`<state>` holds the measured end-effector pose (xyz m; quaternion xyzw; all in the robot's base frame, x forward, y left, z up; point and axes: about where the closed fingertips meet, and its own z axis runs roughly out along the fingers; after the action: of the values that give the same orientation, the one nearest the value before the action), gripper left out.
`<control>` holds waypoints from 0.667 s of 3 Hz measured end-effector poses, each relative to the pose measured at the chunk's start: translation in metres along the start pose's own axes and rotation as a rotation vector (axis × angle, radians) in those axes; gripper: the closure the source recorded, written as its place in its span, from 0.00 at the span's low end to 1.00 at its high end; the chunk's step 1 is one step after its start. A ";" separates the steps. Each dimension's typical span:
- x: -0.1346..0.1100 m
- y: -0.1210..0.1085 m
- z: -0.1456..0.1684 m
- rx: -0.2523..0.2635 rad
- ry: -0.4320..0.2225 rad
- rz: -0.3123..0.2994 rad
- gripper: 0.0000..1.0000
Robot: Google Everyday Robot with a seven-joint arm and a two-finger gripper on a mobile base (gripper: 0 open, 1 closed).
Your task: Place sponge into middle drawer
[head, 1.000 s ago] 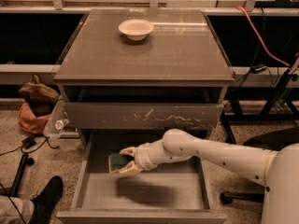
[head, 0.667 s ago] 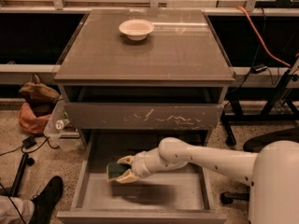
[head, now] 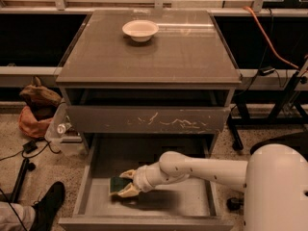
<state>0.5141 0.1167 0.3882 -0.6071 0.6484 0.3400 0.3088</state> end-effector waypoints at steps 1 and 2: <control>0.000 0.000 0.000 0.000 0.000 0.000 0.82; 0.000 0.000 0.000 0.000 0.000 0.000 0.58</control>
Offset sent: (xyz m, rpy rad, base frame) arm 0.0000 0.0000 0.0000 0.0000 0.0000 0.0000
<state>0.5141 0.1168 0.3882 -0.6071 0.6484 0.3401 0.3088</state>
